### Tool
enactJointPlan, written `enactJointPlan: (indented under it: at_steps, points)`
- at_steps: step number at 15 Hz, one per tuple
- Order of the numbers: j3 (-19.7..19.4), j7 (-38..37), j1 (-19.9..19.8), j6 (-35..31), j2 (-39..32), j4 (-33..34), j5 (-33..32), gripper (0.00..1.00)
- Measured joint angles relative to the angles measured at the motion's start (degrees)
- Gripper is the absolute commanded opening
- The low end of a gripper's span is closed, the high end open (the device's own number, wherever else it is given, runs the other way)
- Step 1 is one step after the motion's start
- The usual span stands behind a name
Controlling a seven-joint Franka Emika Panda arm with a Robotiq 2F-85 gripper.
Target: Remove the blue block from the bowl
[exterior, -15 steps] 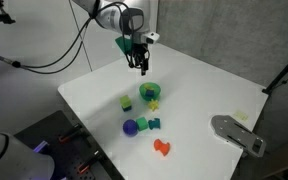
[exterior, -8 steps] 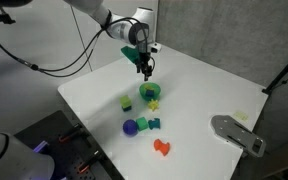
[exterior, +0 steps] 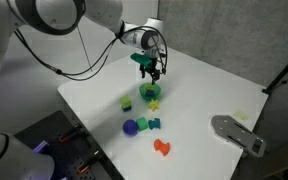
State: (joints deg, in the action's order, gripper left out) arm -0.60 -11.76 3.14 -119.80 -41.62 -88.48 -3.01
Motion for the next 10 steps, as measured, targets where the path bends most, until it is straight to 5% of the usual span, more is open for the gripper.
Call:
enactJointPlan:
  at_steps: [10]
  points:
    - [-0.03,7.55,1.01,8.85,-12.73,15.83,-0.32,1.0]
